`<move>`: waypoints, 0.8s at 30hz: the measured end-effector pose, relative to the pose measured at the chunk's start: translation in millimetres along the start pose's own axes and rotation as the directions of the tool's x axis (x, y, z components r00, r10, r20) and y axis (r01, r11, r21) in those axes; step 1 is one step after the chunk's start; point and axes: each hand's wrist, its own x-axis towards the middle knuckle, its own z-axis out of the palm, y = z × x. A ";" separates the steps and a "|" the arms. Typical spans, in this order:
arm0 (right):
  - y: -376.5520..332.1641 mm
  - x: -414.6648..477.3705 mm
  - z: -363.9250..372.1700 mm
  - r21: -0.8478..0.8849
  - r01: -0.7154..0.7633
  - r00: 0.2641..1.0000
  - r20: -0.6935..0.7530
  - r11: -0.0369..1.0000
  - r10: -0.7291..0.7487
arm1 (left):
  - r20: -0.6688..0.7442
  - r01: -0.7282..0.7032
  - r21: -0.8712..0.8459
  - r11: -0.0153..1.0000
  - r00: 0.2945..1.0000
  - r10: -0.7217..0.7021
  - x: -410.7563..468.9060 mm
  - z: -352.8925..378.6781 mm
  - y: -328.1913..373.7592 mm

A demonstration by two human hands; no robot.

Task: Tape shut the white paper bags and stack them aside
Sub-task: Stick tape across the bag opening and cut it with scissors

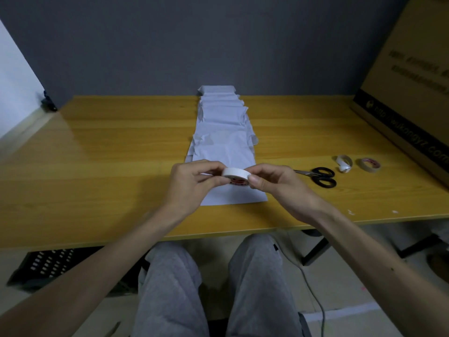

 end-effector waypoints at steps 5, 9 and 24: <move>0.5 2.6 3.7 -0.014 0.014 1.000 0.017 1.000 -0.014 | 0.026 0.112 -0.076 0.991 0.994 -0.111 -2.8 -6.1 -6.0; -3.3 5.0 10.5 -0.024 0.026 0.999 0.035 0.999 -0.026 | 0.099 -0.017 0.093 0.996 0.995 0.008 -3.3 -10.9 -7.6; -8.2 8.8 21.0 -0.016 0.032 0.997 0.071 0.999 -0.031 | 0.063 -0.235 0.191 0.953 0.972 0.227 -3.7 -17.0 -12.6</move>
